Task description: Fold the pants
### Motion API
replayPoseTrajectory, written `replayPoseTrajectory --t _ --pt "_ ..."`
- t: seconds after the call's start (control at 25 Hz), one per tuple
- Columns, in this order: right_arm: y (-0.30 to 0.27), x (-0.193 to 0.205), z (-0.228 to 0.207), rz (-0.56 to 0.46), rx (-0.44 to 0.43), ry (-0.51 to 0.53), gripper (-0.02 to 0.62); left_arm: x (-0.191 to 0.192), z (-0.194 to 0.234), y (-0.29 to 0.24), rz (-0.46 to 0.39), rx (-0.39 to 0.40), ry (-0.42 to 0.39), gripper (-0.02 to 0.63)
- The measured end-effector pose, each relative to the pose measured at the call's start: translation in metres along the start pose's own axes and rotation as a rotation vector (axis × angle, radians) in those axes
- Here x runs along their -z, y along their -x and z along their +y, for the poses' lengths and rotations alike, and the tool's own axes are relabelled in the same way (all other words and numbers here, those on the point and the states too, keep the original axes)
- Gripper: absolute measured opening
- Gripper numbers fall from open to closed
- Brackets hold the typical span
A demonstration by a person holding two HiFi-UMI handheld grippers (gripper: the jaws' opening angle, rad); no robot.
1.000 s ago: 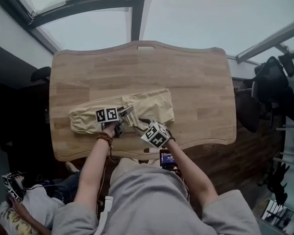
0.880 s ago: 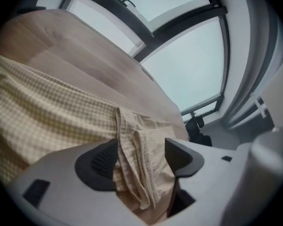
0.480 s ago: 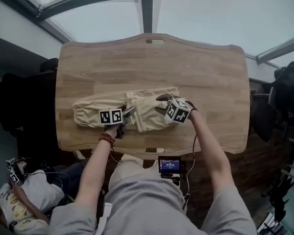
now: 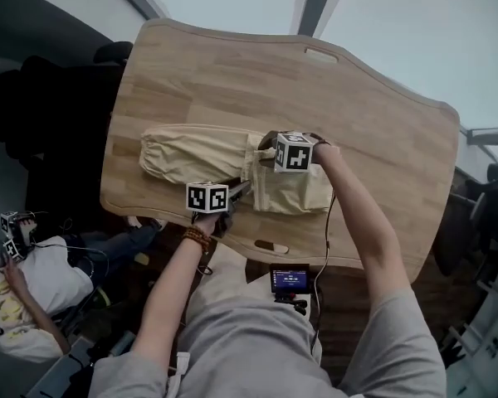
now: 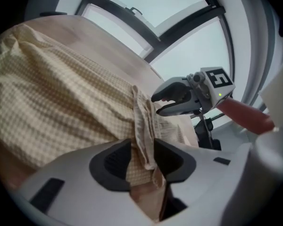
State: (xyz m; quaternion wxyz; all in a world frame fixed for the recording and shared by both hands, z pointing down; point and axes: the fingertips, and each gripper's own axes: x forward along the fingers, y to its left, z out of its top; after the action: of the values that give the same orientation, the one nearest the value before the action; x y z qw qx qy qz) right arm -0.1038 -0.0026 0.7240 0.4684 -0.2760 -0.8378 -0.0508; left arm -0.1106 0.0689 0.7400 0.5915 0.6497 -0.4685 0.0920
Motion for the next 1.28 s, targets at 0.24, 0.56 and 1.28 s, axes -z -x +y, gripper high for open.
replayPoseTrajectory --t 0.24,0.56,1.28 --pt "0.002 -0.016 0.009 0.000 -0.133 -0.014 0.015 0.007 0.017 -0.001 -0.021 -0.034 0.037 0.041" --pt "0.009 -0.007 -0.055 -0.078 -0.075 -0.259 0.014 0.008 0.018 0.007 -0.038 -0.019 0.055 0.044" --pt "0.030 0.097 -0.017 0.073 -0.055 -0.304 0.018 0.031 -0.017 0.001 0.014 -0.025 0.087 0.035"
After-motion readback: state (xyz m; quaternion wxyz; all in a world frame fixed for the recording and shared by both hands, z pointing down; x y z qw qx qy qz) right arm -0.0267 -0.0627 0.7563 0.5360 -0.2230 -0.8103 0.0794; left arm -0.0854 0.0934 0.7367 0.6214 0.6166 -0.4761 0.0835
